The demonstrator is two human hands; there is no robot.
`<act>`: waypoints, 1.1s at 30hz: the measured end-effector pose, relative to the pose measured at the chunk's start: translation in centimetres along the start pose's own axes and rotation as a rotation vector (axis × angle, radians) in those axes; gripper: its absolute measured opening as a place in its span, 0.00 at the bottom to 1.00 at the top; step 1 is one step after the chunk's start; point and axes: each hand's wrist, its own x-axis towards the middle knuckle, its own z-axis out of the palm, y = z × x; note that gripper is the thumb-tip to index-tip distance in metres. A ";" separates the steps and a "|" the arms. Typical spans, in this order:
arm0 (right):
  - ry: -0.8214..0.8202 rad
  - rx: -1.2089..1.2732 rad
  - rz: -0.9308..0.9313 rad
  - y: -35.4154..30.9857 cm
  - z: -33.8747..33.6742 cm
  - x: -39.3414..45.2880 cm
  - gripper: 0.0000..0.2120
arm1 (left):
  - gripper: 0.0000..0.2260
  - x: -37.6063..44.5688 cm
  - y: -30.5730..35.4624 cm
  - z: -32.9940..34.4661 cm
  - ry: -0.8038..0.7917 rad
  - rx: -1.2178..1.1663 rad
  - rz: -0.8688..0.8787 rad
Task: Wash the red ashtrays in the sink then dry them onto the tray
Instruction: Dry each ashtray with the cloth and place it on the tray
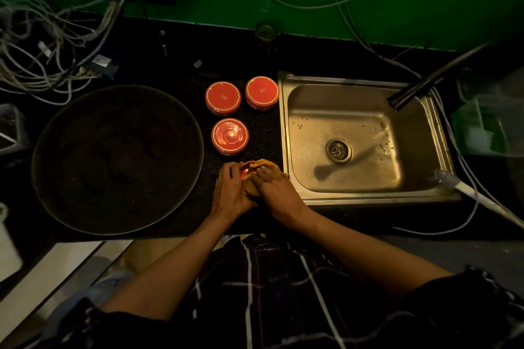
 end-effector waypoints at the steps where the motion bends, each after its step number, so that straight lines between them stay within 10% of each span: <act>1: -0.009 0.019 0.028 -0.3 0.3 0.0 0.29 | 0.47 -0.1 0.0 0.3 -0.002 -0.005 -0.009; 12: 0.002 0.287 0.046 -0.6 -0.3 0.6 0.32 | 0.49 3.3 -1.5 -4.7 -0.289 0.040 0.361; 24: -0.371 0.090 0.076 1.0 -6.8 0.8 0.18 | 0.48 4.4 -1.5 -4.7 -0.391 0.040 0.363; 33: 0.176 0.178 0.201 2.7 -7.3 -0.3 0.22 | 0.53 0.7 -0.9 -1.3 -0.024 -0.051 0.092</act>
